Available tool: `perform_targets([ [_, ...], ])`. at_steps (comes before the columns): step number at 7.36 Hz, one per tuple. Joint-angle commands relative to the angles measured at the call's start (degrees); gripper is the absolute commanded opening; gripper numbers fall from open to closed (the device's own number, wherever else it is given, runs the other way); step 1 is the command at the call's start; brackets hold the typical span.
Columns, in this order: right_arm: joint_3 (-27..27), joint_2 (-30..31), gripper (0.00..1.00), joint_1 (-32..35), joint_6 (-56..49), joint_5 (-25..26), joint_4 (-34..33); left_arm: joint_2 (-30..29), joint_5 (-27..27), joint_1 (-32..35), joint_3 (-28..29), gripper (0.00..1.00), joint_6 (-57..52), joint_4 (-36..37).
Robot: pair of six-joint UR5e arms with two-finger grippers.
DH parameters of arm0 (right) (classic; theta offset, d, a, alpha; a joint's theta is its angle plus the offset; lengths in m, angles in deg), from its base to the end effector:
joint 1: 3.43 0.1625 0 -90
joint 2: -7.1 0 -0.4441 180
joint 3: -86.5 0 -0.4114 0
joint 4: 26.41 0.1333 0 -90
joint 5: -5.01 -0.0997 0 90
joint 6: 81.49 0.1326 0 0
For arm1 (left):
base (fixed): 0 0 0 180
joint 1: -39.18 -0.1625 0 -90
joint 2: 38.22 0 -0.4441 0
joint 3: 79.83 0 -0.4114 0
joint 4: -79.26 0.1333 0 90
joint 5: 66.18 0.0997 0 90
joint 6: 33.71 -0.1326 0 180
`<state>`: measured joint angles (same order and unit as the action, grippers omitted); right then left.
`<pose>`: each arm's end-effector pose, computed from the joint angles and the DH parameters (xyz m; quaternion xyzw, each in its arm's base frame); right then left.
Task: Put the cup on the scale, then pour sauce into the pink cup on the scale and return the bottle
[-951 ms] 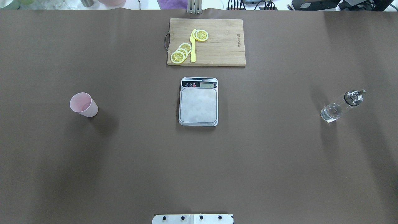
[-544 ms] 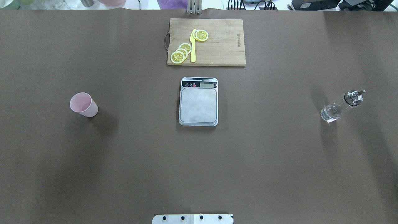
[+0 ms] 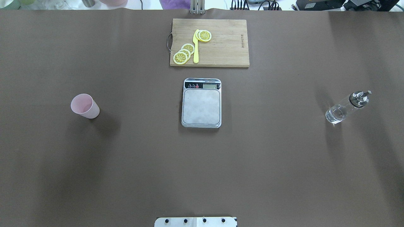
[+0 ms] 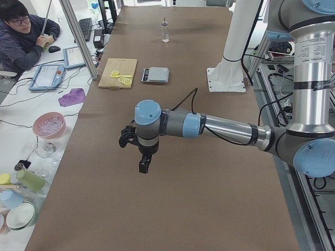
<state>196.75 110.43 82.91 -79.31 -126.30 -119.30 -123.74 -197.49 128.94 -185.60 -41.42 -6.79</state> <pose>0.0193 -0.4145 0.6374 0.0149 -0.3537 -0.0245 0.9349 -0.0438 -0.4805 0.6108 0.0827 0.3474 0.0873 0.9300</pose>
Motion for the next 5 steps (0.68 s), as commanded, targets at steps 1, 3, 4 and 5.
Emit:
perform_targets([
  [1,1.5,-2.2,1.00,-0.1,0.4,-0.5,0.2,-0.3,0.0,0.0,-0.2,0.98,0.1,-4.0],
  [3,5.4,-2.8,1.00,-0.1,0.9,-4.4,0.2,-1.8,0.3,0.0,0.8,0.98,0.6,-15.8],
  [4,5.9,-3.0,1.00,-0.1,0.6,-4.6,0.2,-3.6,0.9,-0.1,3.4,0.98,0.8,-22.0],
  [5,6.0,-2.9,1.00,-0.1,0.6,-5.7,1.9,-4.1,0.4,-0.2,6.2,0.98,0.2,-22.9],
])
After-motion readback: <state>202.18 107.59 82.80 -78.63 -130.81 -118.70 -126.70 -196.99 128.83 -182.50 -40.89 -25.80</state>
